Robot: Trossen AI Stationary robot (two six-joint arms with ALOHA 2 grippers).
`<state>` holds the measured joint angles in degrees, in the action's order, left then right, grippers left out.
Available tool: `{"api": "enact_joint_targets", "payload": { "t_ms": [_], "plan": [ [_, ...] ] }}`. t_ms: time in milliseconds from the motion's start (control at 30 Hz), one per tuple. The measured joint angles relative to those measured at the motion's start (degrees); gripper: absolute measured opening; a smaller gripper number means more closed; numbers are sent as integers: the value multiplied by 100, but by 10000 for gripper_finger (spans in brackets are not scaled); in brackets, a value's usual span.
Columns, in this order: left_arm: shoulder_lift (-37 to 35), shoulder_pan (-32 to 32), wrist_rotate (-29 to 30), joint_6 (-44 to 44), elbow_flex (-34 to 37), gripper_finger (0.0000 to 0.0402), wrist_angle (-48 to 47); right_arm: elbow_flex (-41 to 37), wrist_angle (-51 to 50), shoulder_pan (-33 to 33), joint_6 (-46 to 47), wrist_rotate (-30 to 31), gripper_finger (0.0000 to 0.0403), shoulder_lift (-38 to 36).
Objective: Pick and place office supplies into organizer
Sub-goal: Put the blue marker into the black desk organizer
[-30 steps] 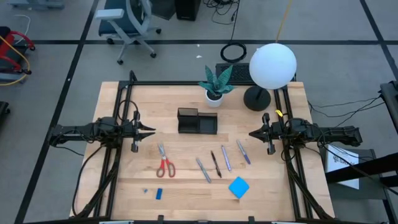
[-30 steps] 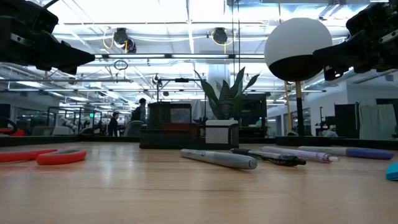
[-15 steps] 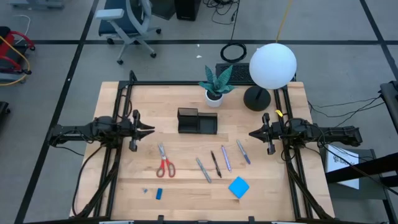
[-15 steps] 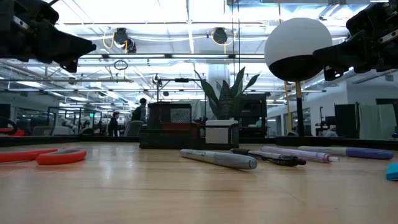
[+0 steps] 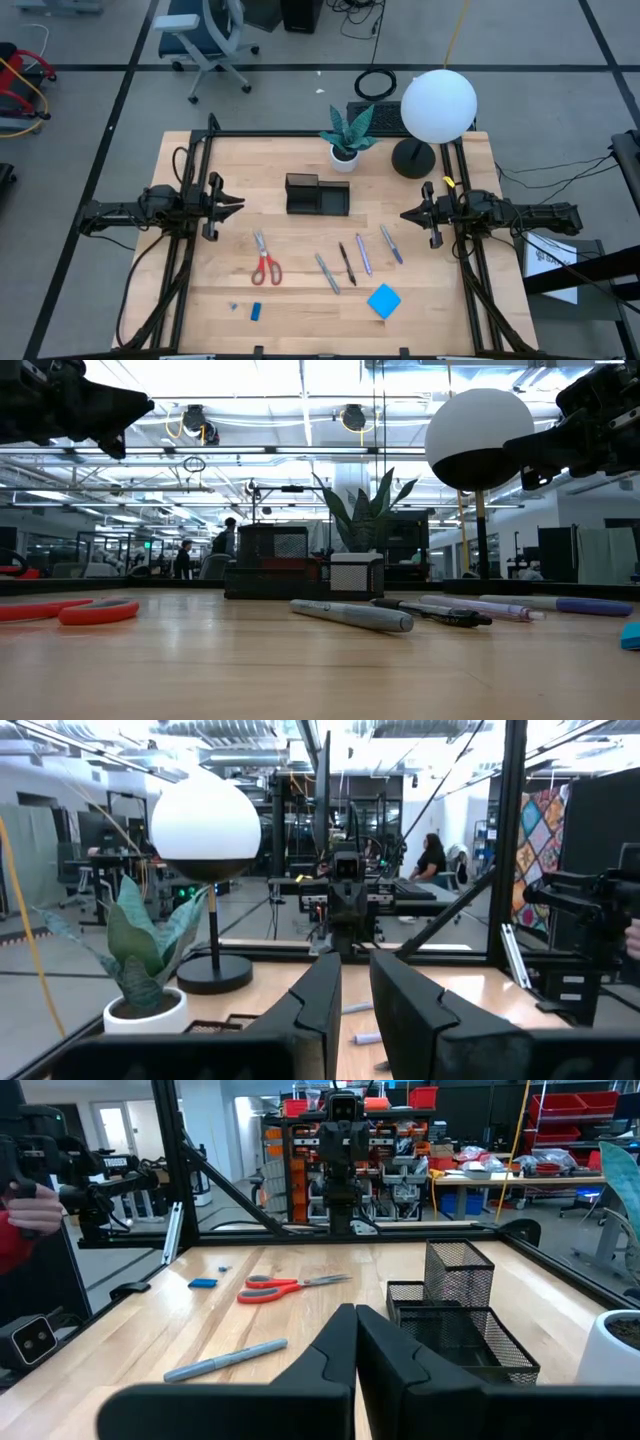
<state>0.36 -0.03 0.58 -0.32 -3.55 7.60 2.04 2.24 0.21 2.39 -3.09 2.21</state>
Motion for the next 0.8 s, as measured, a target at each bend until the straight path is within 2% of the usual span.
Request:
{"api": "enact_joint_targets", "payload": {
  "t_ms": [567, 800],
  "plan": [
    [2, 0, 61, -10, 0, 67, -2, 0, 58, 0, 301, -14, 0, -1],
    [0, 0, 63, -24, 0, 67, -4, 1, 661, 0, 634, -24, 0, -1]
  ]
}}
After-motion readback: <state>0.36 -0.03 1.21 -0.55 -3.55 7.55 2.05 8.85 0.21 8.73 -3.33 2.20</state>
